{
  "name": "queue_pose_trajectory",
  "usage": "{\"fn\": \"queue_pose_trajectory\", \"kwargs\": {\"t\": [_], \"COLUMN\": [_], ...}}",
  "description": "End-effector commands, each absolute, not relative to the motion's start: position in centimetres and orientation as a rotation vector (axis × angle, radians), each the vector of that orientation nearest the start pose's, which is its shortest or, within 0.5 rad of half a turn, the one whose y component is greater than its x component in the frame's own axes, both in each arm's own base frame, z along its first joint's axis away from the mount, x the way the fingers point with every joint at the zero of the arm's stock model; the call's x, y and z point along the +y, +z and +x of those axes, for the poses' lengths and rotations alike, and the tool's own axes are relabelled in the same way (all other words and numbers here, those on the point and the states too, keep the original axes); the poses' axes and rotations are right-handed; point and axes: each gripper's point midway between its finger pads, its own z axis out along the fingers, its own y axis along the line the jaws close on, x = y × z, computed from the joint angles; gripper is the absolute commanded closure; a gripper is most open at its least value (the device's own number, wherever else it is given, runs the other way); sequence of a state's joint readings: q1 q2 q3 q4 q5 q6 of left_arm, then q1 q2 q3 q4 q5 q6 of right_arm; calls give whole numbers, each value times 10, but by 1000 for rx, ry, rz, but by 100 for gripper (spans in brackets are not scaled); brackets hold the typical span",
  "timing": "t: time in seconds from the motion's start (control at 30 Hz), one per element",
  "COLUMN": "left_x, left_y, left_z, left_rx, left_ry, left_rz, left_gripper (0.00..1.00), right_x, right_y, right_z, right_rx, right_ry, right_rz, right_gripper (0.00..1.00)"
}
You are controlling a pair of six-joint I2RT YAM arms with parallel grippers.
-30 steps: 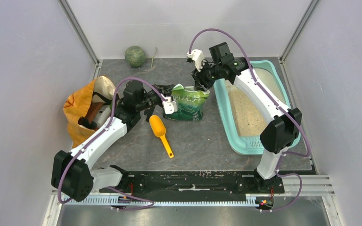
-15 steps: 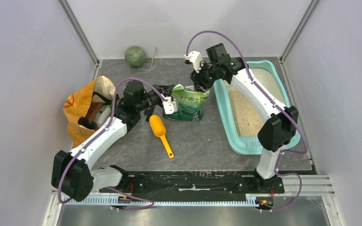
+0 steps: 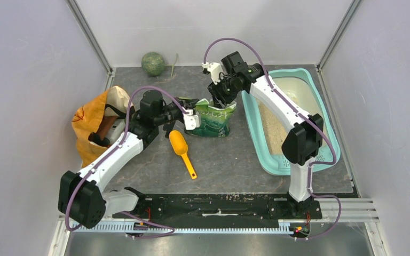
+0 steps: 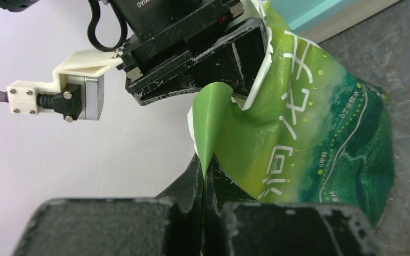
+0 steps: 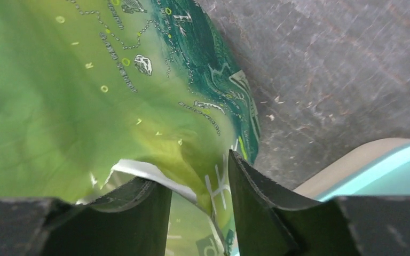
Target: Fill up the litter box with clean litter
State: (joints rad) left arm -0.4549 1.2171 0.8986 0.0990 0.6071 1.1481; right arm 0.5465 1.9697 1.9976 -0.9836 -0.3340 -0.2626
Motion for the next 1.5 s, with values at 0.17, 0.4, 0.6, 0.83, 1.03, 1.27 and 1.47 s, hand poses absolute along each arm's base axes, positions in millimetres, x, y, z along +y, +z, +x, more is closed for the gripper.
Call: {"fn": "queue_pose_trajectory", "kwargs": {"t": [0.17,0.4,0.6,0.83,1.03,1.27,1.47], "left_x": [-259,-262,-269,-279,-289,-279,-278], "left_y": [279,263,250,228,219,233,235], "left_z": [304,307,309,305,308,314,316], "left_rx": [892,987,1055,1103,1175,1212,1213], "left_ry": [-307,-382,-465,-521,-585,-542,-526], "left_rz": [1547,1546,1558,1584,1548,1474,1464], "left_gripper": [98,98,98,98,98,98,98], "right_x": [308,326,329,340,343,287,266], "right_y": [211,228,238,251,248,262,259], "right_z": [379,374,388,402,400,389,362], "right_rx": [2367,2329,2266,2234,2259,2313,2433], "right_ry": [700,847,824,858,890,666,632], "right_rz": [-859,-786,-769,-701,-671,-678,-616], "right_gripper": [80,100,100,100,100,43,43]}}
